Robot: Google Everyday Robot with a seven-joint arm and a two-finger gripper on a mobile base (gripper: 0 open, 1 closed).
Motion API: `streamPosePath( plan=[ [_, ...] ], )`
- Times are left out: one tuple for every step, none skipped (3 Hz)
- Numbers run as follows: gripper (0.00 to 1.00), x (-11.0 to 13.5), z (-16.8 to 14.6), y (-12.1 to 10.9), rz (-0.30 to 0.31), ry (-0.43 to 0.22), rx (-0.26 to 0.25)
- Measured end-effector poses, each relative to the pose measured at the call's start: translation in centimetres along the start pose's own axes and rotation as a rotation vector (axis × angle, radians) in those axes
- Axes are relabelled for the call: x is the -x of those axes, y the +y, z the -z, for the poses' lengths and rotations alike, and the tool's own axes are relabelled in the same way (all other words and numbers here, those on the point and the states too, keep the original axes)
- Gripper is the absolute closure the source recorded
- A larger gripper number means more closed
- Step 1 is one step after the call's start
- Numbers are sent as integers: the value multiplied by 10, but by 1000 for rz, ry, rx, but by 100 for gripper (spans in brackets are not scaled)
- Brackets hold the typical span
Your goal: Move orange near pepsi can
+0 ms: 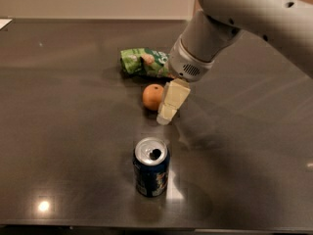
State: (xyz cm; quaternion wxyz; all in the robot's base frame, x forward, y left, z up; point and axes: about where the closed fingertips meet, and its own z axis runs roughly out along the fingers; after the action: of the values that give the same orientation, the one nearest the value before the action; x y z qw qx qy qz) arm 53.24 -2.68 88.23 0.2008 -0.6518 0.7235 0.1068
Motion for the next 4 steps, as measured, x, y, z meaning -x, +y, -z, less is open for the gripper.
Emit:
streamPosePath(
  plan=[
    [0,11,-19,-3,8,-17,32],
    [0,19,-35,-8,13,-24,56],
    [17,22,-42,-10,12,-23,65],
    [41,23,-44,-9,16,-25,68]
  ],
)
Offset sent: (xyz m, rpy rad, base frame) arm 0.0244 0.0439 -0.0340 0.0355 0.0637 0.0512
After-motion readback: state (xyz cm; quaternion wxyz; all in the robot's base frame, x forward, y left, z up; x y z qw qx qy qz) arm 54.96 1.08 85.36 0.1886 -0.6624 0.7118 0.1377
